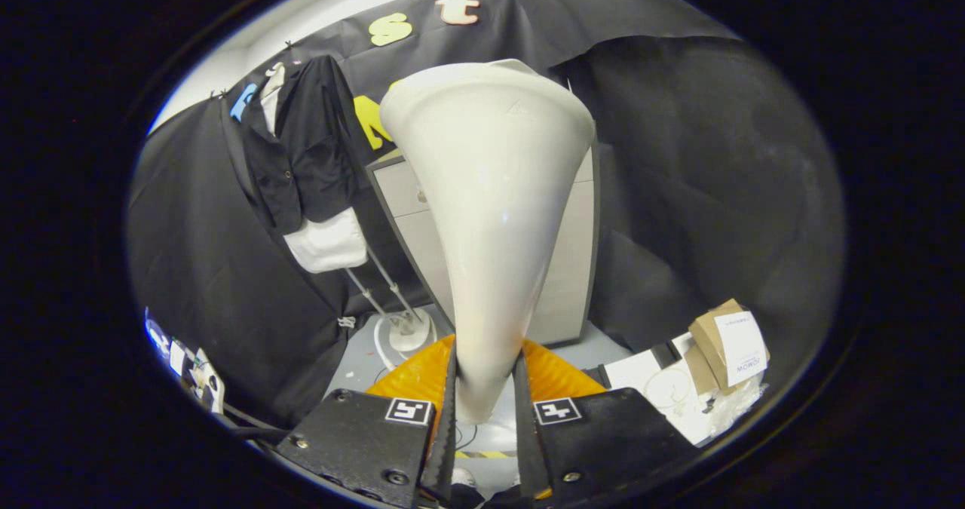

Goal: Iron the clothes twice with a garment steamer, once on the left side and once on the right side.

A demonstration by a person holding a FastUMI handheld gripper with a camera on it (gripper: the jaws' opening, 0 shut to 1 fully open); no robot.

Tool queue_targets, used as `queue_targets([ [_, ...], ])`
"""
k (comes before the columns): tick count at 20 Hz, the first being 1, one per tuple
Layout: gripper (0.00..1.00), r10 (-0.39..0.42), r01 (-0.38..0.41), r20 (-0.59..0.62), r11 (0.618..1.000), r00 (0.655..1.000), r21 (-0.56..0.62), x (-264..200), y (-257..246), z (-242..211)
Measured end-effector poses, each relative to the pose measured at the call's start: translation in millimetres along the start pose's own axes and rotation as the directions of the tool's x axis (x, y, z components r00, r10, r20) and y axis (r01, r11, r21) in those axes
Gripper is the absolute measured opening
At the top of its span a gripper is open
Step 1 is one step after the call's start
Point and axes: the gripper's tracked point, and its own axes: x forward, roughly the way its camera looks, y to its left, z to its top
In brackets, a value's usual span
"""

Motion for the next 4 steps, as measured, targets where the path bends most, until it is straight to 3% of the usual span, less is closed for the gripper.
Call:
queue_targets([
  [4,0.36,-0.005,0.006,-0.007,1.0,1.0,0.004,-4.1,-2.1,-2.3],
])
